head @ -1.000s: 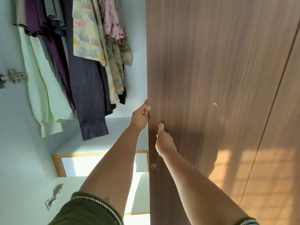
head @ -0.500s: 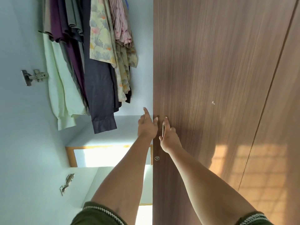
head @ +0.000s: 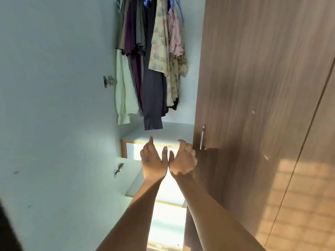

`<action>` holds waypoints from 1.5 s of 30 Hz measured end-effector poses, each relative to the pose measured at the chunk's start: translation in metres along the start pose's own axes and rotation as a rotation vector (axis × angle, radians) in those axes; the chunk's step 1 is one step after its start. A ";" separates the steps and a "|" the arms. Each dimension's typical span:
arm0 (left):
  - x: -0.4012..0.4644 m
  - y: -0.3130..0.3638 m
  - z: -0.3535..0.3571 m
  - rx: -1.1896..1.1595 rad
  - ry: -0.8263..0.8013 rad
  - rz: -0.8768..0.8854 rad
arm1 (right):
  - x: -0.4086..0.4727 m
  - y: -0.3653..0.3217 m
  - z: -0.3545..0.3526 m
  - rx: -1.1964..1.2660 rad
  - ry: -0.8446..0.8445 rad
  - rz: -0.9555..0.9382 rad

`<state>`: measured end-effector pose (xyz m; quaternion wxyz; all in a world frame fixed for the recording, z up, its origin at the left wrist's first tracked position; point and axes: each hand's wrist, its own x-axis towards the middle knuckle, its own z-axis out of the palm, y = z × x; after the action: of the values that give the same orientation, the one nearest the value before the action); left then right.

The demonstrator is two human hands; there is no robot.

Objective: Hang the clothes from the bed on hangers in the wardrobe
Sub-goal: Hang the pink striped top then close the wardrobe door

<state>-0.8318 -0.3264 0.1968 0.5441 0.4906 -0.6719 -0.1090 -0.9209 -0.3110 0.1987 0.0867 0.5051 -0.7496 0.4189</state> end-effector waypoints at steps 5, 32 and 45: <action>-0.036 -0.051 -0.085 0.091 0.187 -0.047 | -0.079 -0.057 0.023 0.087 -0.038 -0.072; 0.056 -0.253 -0.411 -0.485 0.113 -0.468 | -0.193 -0.429 0.163 0.280 -0.436 -0.317; 0.068 -0.230 -0.351 -0.355 0.164 -0.204 | -0.173 -0.368 0.152 0.374 -0.146 -0.218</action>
<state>-0.4083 -0.3568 0.2178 0.6610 0.4598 -0.5424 -0.2398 -0.4882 -0.3524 0.2052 -0.0182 0.6193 -0.6044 0.5009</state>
